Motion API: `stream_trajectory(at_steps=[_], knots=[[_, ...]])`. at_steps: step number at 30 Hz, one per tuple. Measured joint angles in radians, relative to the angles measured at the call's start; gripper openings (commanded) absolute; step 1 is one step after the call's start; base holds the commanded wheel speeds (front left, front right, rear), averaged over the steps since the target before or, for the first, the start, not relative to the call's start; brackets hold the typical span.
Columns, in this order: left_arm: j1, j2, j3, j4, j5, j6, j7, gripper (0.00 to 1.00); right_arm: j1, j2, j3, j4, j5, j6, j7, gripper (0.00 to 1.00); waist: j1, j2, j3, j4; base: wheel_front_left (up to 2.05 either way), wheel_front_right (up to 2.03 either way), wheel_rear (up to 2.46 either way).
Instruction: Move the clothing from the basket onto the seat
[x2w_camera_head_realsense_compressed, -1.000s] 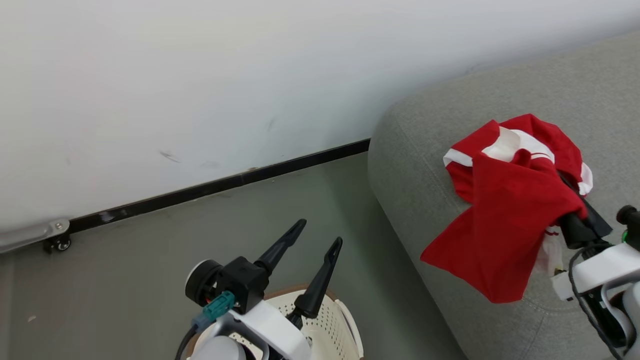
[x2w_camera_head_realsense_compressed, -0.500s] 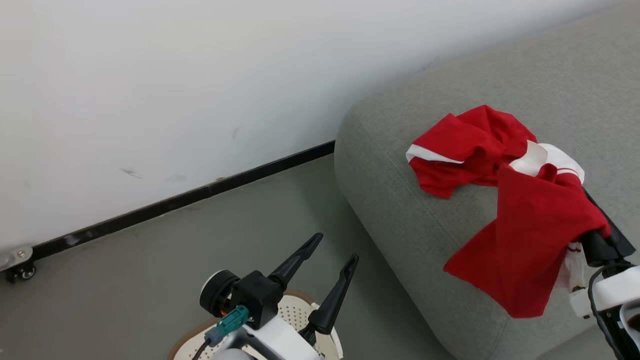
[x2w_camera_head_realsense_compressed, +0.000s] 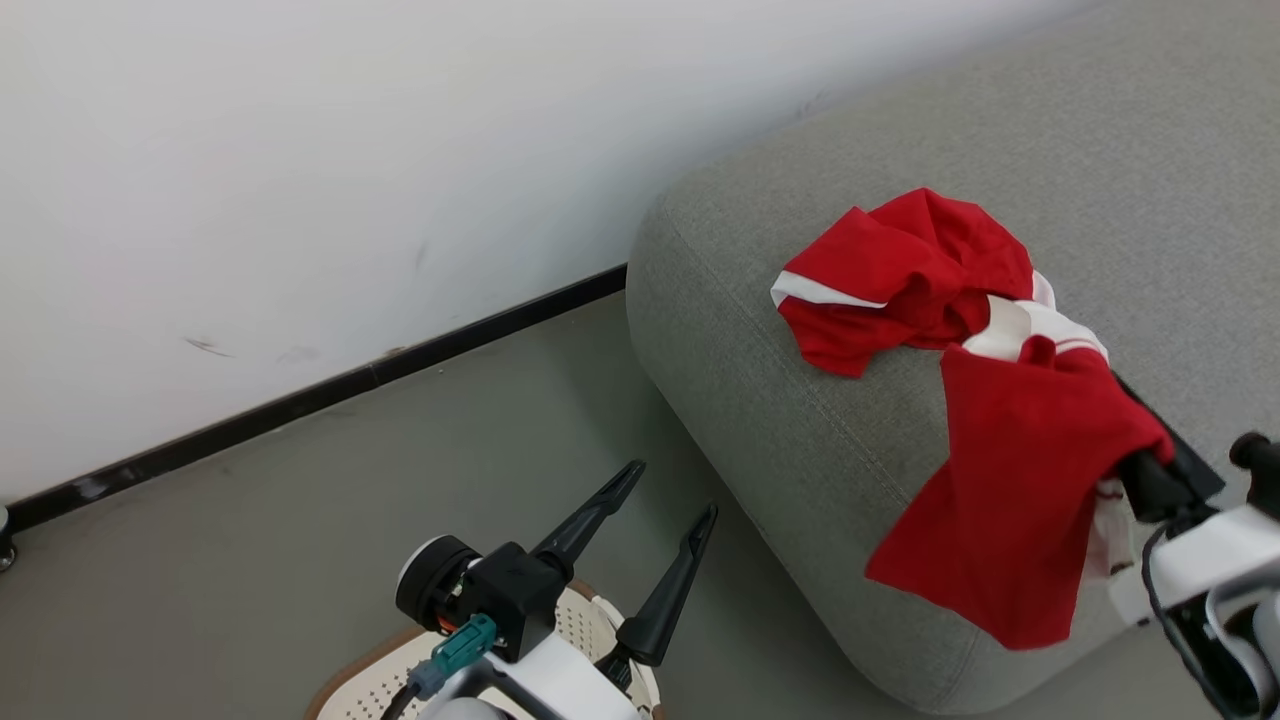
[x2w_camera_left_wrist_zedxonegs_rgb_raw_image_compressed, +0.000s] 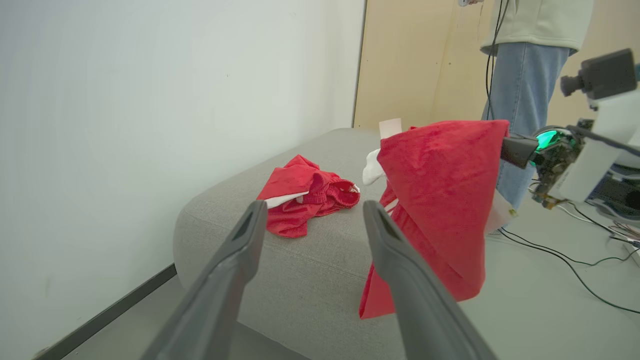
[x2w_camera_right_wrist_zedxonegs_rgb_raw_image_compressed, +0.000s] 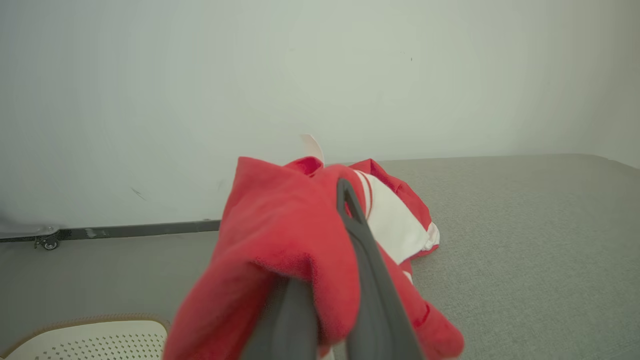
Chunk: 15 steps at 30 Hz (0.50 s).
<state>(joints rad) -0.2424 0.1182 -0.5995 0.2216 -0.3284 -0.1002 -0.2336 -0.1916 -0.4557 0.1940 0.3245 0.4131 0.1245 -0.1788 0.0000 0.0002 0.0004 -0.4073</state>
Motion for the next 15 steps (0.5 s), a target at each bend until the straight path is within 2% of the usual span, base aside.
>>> stream_trajectory(at_steps=[8, 15], knots=[[0.0, 0.018, 0.005, -0.016, 0.027, 0.013, 0.005, 1.0, -0.152, -0.021, -0.003, 0.046, 0.024, 0.0, 0.066, 0.0, 0.0, 0.0, 0.037, 0.007, 0.0, 0.0, 0.0], [-0.009, 0.038, 0.005, -0.049, 0.054, 0.022, 0.033, 1.0, -0.326, -0.048, -0.062, 0.128, 0.039, 0.0, 0.129, 0.0, 0.0, 0.0, 0.083, 0.022, 0.0, 0.0, 0.0]])
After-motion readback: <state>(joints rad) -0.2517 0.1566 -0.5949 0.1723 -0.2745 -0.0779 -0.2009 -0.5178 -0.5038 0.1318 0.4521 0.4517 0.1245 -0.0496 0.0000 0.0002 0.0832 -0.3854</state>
